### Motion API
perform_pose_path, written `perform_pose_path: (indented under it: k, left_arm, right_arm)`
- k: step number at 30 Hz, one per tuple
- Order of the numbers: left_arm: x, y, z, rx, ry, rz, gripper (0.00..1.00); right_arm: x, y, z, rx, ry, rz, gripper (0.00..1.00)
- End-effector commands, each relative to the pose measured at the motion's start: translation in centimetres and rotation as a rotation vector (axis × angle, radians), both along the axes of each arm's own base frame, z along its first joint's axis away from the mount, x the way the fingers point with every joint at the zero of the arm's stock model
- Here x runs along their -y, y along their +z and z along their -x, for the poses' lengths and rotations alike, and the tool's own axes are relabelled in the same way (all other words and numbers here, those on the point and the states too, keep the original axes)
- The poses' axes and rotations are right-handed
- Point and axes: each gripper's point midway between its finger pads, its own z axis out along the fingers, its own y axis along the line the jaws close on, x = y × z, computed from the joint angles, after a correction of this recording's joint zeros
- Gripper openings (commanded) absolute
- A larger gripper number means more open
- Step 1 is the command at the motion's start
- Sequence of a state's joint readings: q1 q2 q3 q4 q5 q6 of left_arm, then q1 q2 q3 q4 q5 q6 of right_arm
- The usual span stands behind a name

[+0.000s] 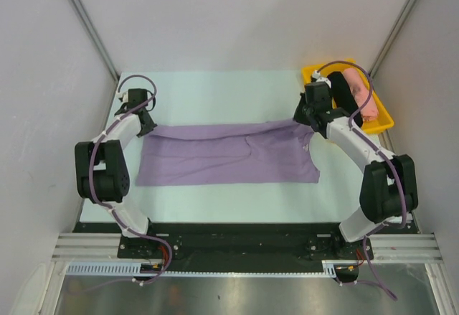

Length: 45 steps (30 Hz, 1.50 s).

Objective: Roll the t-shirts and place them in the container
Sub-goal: Fold the T-shirt at the center of the board.

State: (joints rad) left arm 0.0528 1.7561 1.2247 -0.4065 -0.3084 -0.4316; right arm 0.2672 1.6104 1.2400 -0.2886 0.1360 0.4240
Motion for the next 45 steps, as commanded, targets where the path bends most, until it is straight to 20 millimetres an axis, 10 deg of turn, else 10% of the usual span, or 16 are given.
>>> perform_pose_path:
  k: [1, 15, 27, 45]
  left_arm:
    - [-1.1, 1.2, 1.9, 0.029, 0.062, -0.033, 0.0]
    - [-2.2, 2.1, 4.8, 0.044, 0.118, -0.049, 0.0]
    - [-2.4, 2.4, 5.1, 0.052, 0.111, -0.033, 0.0]
    - [-1.4, -1.1, 7.7, -0.01, 0.128, 0.022, 0.0]
  right_arm:
    - [0.2, -0.6, 3.4, -0.035, -0.015, -0.005, 0.0]
    - [1.2, -0.8, 7.5, -0.053, -0.026, -0.004, 0.0]
    - [1.3, 1.1, 6.3, 0.003, -0.026, -0.042, 0.0]
    - [1.3, -4.8, 10.1, -0.143, -0.034, -0.009, 0.0]
